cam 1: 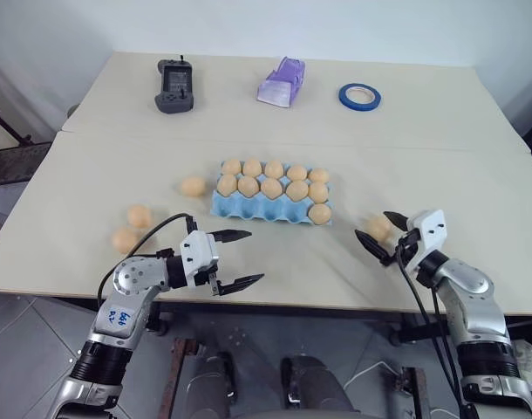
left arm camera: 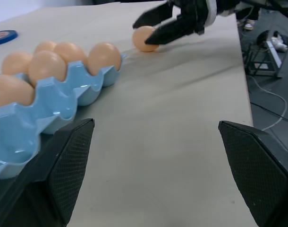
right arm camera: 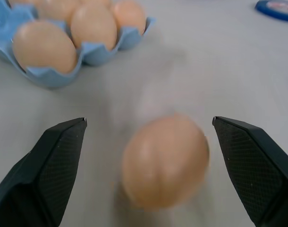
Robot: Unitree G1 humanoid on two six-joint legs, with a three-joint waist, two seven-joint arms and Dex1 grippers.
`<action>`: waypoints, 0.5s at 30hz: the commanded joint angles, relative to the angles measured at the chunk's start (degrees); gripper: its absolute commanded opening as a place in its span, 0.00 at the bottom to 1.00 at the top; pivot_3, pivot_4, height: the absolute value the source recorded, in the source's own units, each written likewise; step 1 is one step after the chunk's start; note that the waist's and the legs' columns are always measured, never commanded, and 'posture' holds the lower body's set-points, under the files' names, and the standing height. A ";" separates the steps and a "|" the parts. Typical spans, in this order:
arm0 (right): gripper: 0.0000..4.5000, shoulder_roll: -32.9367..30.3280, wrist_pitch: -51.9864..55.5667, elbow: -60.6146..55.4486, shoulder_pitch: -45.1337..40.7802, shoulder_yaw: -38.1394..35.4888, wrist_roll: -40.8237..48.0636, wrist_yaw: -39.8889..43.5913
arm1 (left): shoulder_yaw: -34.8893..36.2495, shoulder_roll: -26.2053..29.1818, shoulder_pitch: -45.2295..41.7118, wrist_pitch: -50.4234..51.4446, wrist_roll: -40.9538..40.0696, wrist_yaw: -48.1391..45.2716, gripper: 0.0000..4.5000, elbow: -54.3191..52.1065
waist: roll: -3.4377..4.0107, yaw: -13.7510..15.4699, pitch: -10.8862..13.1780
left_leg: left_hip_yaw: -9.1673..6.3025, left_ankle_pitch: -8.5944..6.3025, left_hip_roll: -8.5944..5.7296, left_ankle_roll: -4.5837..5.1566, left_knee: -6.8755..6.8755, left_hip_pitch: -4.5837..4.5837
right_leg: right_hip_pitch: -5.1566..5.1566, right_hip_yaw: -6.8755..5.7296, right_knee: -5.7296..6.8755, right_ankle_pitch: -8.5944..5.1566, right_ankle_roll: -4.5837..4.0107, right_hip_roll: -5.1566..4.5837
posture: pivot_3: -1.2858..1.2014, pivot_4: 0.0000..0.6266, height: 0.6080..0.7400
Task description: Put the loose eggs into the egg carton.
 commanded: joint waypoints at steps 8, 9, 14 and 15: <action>0.57 0.91 -3.15 1.61 -3.59 0.13 1.31 2.11 | 2.81 0.52 3.08 -0.11 0.02 3.68 1.00 -3.34 | 0.00 -0.31 0.00 | 0.01 0.00 0.01 0.01 -0.02 0.01 | 0.00 0.01 0.01 0.00 0.01 0.01 | 0.52 0.24 1.00; 0.57 0.88 -2.77 0.43 -3.69 0.72 1.41 2.70 | 3.13 0.64 3.50 -0.19 0.04 4.03 1.00 -3.43 | 0.00 -0.41 0.00 | 0.01 0.01 0.01 0.01 -0.02 0.01 | 0.00 0.01 0.02 0.00 0.01 0.02 | 0.52 0.24 1.00; 0.57 3.17 3.02 -9.49 -6.06 3.65 5.90 4.78 | 5.94 1.44 5.88 0.27 -0.45 6.02 1.00 -4.49 | 0.02 -1.07 0.01 | 0.01 0.01 0.04 -0.01 -0.01 0.01 | -0.03 0.02 0.12 0.00 0.01 0.02 | 0.52 0.24 1.00; 0.57 4.02 4.52 -11.62 -6.97 4.87 6.68 4.97 | 6.71 1.70 6.52 0.44 -0.67 6.48 1.00 -4.75 | 0.03 -1.14 0.02 | 0.01 0.02 0.04 -0.02 -0.01 0.01 | -0.04 0.02 0.13 0.00 0.01 0.02 | 0.52 0.24 1.00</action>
